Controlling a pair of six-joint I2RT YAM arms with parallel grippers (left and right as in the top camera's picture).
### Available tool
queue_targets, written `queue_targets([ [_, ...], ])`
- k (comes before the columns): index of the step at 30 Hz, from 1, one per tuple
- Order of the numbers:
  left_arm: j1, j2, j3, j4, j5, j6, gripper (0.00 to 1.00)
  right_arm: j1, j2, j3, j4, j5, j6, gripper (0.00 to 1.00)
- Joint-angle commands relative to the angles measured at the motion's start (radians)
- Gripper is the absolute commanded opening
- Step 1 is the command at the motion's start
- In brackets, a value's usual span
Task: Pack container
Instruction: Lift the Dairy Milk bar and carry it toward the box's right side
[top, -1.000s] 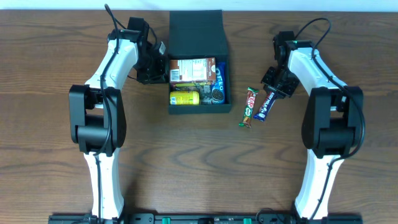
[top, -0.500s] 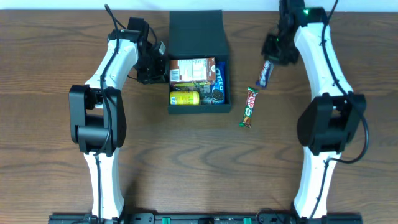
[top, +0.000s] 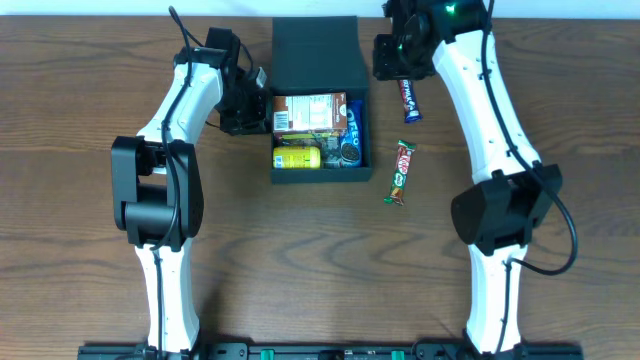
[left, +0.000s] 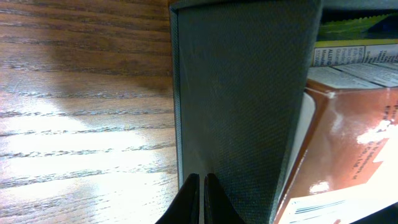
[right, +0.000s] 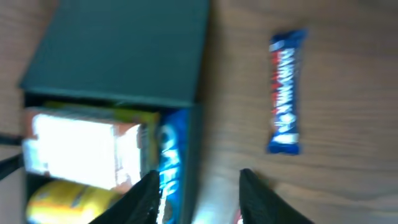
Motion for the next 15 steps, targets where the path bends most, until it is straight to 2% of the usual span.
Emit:
queue_targets([
  [1, -0.006, -0.032, -0.006, 0.000, -0.011, 0.006, 0.06, -0.035, -0.010, -0.034, 0.040, 0.139, -0.062, 0.46],
  [9, -0.006, -0.032, -0.006, -0.002, -0.011, 0.004, 0.06, -0.121, 0.003, -0.276, 0.268, 0.073, -0.159, 0.49],
  [15, -0.006, -0.032, -0.006, -0.003, -0.011, 0.003, 0.06, -0.137, 0.005, -0.367, 0.278, 0.069, -0.178, 0.51],
])
